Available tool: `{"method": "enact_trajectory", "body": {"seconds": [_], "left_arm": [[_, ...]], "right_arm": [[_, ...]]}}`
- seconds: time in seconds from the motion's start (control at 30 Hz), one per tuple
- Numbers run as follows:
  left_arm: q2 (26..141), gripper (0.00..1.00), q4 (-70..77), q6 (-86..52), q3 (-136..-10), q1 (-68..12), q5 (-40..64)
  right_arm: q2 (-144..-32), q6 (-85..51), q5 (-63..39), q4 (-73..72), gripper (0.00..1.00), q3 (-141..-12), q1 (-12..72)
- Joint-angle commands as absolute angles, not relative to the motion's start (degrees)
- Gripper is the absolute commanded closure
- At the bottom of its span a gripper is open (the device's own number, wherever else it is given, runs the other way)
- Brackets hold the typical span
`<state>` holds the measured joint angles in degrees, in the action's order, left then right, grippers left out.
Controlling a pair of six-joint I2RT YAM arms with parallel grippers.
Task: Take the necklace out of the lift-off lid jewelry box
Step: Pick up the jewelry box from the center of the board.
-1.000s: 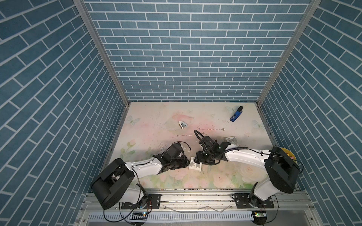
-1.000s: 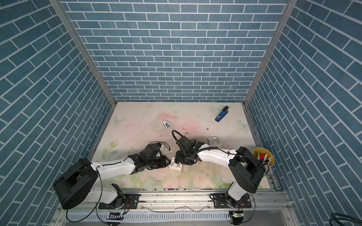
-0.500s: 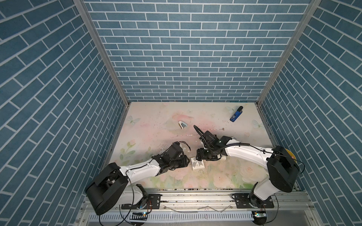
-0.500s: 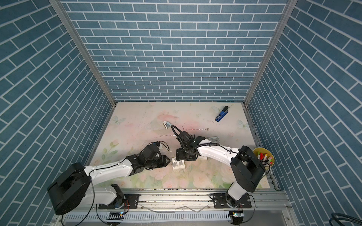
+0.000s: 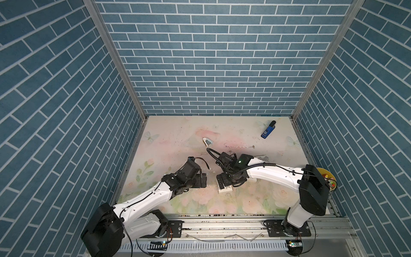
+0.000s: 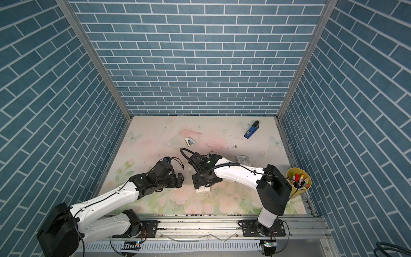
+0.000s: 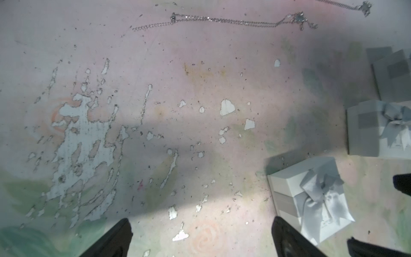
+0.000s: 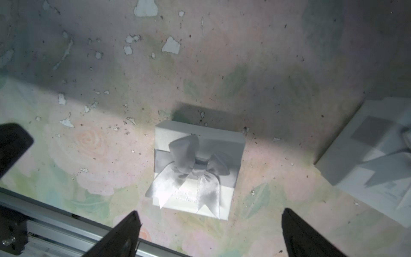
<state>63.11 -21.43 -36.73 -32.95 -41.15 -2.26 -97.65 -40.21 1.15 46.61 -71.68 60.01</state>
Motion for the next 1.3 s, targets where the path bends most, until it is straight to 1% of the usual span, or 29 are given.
{"method": "enact_trajectory", "body": {"seconds": [0.0,0.53,0.63,0.8,0.9,1.13,1.27], "left_arm": [[64.2,0.0,-24.6,-35.0,-34.1,-40.9,-3.2],[63.6,0.0,-23.9,-35.5,-31.9,-40.6,-3.0],[63.6,0.0,-23.8,-35.6,-31.5,-40.6,-3.2],[63.0,0.0,-23.8,-35.2,-30.9,-40.5,-3.8],[62.6,0.0,-24.1,-34.7,-30.9,-40.5,-4.2],[60.9,0.0,-22.2,-33.6,-29.6,-40.3,-4.5],[59.8,0.0,-15.5,-31.1,-27.0,-39.9,0.3]], "right_arm": [[-100.7,-42.4,1.9,48.6,0.01,-74.6,60.4],[-107.0,-42.4,-0.2,46.1,0.02,-76.2,60.1],[-107.8,-42.3,-0.7,45.9,0.05,-76.2,59.9],[-107.8,-41.4,-0.7,45.7,0.15,-75.6,59.5],[-107.5,-40.9,-0.4,46.0,0.2,-75.1,59.2],[-104.8,-39.5,0.0,47.7,0.22,-74.3,58.6],[-101.9,-37.9,-1.2,48.9,0.23,-73.4,57.4]]}}
